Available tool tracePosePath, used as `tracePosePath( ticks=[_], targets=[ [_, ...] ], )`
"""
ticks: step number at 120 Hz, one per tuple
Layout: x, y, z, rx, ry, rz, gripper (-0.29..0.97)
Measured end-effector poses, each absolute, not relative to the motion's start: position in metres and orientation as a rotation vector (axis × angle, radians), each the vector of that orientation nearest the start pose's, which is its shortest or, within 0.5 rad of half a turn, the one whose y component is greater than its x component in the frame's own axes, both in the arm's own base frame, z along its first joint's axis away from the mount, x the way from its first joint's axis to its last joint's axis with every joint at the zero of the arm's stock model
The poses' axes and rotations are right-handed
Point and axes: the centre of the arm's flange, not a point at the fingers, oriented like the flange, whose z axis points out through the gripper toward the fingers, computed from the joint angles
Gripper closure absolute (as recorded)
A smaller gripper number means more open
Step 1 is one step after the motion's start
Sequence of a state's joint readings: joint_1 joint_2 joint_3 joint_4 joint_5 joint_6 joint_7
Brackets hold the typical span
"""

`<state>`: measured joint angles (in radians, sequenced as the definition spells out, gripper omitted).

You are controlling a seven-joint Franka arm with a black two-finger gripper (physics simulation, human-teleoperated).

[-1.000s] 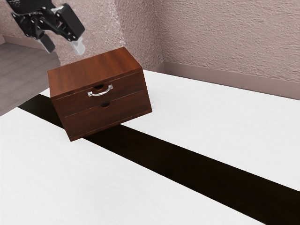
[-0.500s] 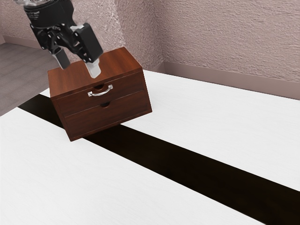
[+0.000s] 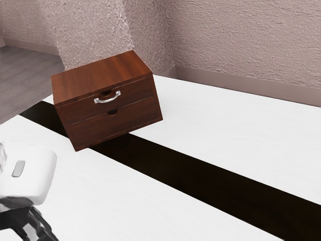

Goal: Pull the drawer handle with one arm to open the drawer

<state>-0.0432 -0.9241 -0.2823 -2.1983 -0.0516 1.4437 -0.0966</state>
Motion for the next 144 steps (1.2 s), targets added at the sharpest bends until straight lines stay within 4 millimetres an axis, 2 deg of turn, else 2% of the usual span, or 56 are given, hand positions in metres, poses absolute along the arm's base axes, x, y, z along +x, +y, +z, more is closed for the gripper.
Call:
tracePosePath(
  ticks=[7,14,24,28,33,46,50,54,72,80,91,100,108,128,144],
  targets=[
    [0.233,-0.160,0.668,-2.942,0.363,-0.329,0.00],
    [0.241,-0.173,0.666,-2.918,0.501,-0.420,0.00],
    [0.265,-0.168,0.674,-2.894,0.639,-0.539,0.00],
    [0.261,-0.168,0.675,-2.861,0.689,-0.588,0.00],
    [0.259,-0.171,0.687,-2.814,0.734,-0.640,0.00],
    [0.258,-0.168,0.703,-2.715,0.820,-0.695,0.00],
    [0.267,-0.162,0.705,-2.699,0.826,-0.686,0.00],
    [0.288,-0.153,0.700,-2.698,0.834,-0.643,0.00],
    [0.366,-0.103,0.654,-2.649,0.843,-0.459,0.00],
    [0.390,-0.076,0.647,-2.611,0.841,-0.445,0.00],
    [0.411,-0.036,0.650,-2.581,0.837,-0.458,0.00],
    [0.429,-0.003,0.645,-2.573,0.831,-0.441,0.00],
    [0.440,0.014,0.638,-2.557,0.844,-0.429,0.00],
    [0.467,0.039,0.620,-2.524,0.906,-0.410,0.00],
    [0.495,0.046,0.612,-2.488,0.934,-0.384,0.00]
  ],
)
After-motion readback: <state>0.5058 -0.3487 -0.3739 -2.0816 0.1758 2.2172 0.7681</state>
